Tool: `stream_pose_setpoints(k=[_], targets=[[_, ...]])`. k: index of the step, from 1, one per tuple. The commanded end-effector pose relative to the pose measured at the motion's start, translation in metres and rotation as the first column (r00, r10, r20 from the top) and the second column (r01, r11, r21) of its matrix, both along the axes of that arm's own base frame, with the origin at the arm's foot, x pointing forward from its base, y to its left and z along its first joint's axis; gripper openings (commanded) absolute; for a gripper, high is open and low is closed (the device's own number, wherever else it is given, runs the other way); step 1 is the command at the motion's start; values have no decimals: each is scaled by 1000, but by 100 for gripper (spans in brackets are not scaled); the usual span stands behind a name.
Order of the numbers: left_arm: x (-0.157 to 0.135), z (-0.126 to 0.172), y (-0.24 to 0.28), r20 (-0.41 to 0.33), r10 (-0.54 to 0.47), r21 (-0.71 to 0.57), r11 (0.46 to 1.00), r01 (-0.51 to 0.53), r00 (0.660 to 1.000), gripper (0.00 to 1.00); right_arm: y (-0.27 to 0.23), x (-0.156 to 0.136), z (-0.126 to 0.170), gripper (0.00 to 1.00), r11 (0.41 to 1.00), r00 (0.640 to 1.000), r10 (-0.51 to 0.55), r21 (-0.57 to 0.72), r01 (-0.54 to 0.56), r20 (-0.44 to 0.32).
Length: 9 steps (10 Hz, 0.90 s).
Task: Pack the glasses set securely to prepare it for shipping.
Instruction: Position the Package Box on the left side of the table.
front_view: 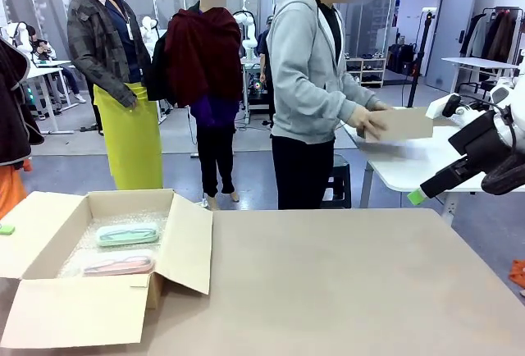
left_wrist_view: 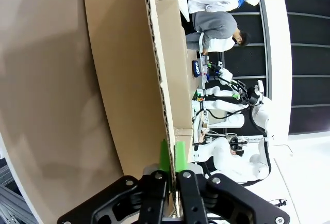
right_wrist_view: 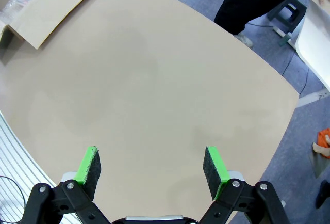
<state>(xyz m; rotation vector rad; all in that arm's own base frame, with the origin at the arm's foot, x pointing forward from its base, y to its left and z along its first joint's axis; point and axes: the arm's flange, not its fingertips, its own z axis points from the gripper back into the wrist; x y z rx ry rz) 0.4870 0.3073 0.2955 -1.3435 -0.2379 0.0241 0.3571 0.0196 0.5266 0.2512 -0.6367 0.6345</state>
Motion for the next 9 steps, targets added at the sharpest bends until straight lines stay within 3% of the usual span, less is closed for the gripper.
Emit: stream_pose_setpoints(k=[1,9], targets=[[3,9,0,-8,-24,-16,1000,24,1000,5,3,-2,1,100,1000,1000,-18,3,18,-8],[1,2,0,3,-2,3,1000,2,1000,5,3,-2,1,100,1000,1000,-18,3,18,-8]])
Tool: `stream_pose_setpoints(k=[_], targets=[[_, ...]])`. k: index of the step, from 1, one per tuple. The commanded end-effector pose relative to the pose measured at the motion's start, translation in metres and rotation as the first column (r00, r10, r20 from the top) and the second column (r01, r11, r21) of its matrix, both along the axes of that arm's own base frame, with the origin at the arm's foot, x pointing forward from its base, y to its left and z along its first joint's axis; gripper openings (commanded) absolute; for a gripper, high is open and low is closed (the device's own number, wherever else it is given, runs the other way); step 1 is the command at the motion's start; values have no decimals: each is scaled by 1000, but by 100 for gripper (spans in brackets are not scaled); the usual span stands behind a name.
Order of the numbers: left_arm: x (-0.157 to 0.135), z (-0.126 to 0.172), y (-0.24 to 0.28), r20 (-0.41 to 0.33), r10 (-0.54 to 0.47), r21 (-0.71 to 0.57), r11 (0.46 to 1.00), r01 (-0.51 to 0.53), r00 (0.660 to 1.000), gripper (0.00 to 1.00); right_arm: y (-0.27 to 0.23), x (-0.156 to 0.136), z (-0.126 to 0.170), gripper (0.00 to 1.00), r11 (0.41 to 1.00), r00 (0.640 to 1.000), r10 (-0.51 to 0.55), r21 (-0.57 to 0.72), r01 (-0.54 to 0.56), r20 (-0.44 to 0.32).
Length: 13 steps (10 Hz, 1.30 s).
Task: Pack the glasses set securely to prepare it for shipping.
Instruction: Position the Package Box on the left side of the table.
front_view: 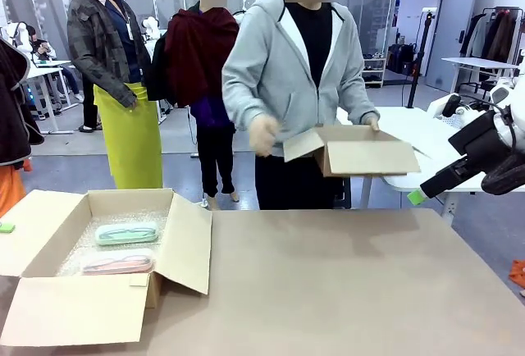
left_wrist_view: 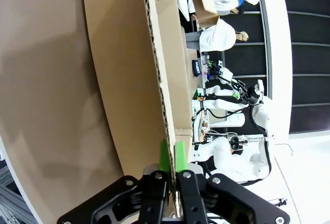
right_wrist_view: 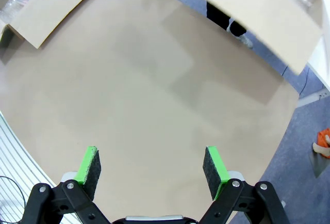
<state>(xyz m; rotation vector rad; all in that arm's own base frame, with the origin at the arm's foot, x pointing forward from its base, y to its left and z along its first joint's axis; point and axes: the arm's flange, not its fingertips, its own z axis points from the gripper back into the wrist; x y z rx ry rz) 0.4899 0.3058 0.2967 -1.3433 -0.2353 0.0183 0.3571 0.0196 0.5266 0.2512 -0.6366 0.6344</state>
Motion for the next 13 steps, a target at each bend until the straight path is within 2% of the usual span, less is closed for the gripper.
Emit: stream_pose_setpoints(k=[1,2,3,4,5,6,7,9,10,11,13], targets=[[-2,1,2,2,4,2,1000,-4,1000,5,3,-2,1,100,1000,1000,-18,3,18,-8],[-2,1,2,2,4,2,1000,-4,1000,5,3,-2,1,100,1000,1000,-18,3,18,-8],[0,0,0,0,0,0,1000,0,1000,19,3,-2,1,100,1000,1000,-18,3,18,-8],[-3,9,5,37,-1,51,999,-1,999,47,3,-2,1,100,1000,1000,-18,3,18,-8],[-7,16,10,40,26,104,994,-30,999,62,3,-2,1,100,1000,1000,-18,3,18,-8],[-12,24,18,53,61,198,978,-71,997,90,3,-2,1,100,1000,1000,-18,3,18,-8],[-20,37,24,84,63,244,966,-81,995,100,3,-2,1,100,1000,1000,-18,3,18,-8],[-38,77,27,185,75,379,915,-141,980,100,3,-2,1,100,1000,1000,-18,3,18,-8],[-51,109,18,256,57,416,895,-163,965,91,3,-2,1,100,1000,1000,-18,3,18,-8],[-63,139,1,334,21,493,848,-193,942,100,3,-2,1,100,1000,1000,-18,3,18,-8],[-88,191,-62,475,-128,639,730,-241,871,100,3,-2,1,100,1000,1000,-18,3,18,-8]])
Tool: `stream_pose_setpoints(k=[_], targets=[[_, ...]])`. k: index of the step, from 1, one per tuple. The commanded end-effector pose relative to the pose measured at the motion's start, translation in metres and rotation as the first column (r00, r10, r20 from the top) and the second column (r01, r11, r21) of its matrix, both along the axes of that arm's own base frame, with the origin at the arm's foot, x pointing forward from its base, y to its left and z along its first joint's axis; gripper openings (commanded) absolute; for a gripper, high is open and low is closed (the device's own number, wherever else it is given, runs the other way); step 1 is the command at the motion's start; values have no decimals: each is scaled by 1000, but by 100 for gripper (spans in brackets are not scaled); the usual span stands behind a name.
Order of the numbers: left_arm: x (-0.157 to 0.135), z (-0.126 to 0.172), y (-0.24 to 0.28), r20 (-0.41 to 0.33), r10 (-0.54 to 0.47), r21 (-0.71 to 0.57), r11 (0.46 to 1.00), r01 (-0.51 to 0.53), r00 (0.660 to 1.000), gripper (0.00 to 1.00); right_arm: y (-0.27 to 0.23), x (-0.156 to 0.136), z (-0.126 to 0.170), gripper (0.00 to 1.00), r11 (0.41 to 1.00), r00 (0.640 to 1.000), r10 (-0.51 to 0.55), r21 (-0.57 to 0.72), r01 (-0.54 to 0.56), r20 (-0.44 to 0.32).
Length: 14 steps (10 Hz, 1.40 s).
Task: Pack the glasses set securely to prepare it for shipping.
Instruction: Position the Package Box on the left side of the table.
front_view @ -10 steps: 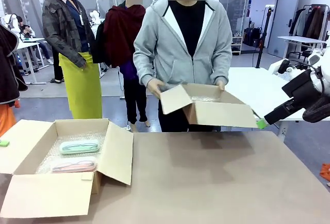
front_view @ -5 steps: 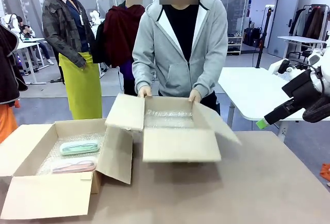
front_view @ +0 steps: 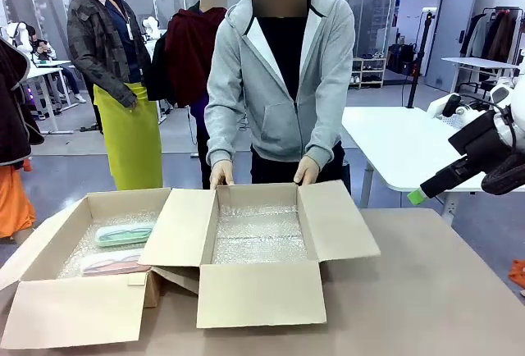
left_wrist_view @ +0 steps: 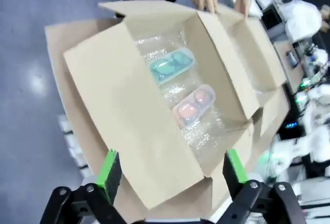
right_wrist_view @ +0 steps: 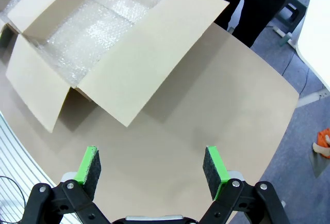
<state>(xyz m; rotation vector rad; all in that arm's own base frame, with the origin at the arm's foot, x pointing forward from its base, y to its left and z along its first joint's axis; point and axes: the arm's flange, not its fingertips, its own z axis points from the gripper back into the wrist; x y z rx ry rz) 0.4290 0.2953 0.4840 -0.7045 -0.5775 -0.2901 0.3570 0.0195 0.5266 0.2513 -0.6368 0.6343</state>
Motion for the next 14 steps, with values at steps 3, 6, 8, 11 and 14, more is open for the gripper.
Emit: stream_pose_setpoints(k=[3,6,8,11,14], targets=[[-54,43,-161,191,-244,420,896,146,951,100,3,-2,1,100,1000,1000,-17,3,18,-8],[-87,57,-261,204,-438,620,750,231,875,100,3,-2,1,100,1000,1000,-17,3,18,-8],[-99,61,-305,204,-498,677,694,246,843,100,3,-2,1,100,1000,1000,-17,3,18,-8],[-102,50,-339,174,-546,676,671,304,819,100,3,-2,1,100,1000,1000,-17,3,18,-8],[-103,63,-342,170,-568,679,660,322,805,100,3,-2,1,100,1000,1000,-17,3,18,-8]])
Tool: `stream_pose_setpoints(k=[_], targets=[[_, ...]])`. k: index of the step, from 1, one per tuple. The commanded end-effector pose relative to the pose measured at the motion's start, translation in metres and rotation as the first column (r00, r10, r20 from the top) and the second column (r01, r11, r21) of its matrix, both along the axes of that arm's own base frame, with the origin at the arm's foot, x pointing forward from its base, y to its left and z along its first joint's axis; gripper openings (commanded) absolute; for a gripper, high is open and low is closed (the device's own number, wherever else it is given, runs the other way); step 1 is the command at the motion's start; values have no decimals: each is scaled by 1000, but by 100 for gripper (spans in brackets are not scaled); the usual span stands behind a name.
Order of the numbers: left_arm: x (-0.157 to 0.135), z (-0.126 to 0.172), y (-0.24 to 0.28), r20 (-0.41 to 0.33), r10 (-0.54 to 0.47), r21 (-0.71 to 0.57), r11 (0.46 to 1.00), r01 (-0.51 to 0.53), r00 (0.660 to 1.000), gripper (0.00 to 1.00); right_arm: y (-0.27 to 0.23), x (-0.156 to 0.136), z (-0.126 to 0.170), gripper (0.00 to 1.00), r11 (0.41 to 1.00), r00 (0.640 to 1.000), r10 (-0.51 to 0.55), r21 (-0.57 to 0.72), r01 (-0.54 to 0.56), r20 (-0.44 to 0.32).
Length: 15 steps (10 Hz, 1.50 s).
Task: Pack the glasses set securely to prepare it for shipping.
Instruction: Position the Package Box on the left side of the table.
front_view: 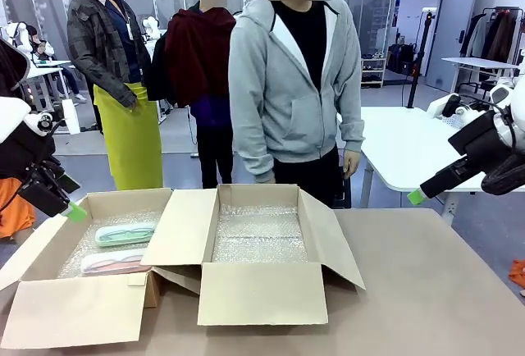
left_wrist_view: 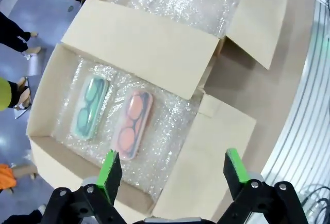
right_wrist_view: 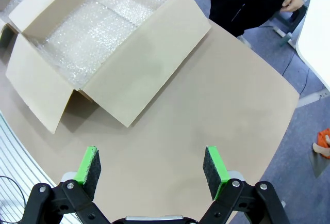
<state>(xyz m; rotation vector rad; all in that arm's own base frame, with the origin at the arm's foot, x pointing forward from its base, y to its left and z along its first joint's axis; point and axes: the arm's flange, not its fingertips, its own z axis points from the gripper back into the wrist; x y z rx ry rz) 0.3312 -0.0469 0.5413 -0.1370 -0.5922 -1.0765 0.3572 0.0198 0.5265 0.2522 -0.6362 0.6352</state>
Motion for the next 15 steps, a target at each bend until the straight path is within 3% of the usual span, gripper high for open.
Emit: stream_pose_setpoints(k=[1,15], targets=[[-5,6,1,19,14,9,1000,-14,1000,100,2,-2,1,100,1000,1000,-19,2,19,-7],[-5,6,1,19,14,9,1000,-14,1000,100,2,-2,1,100,1000,1000,-19,2,19,-7]])
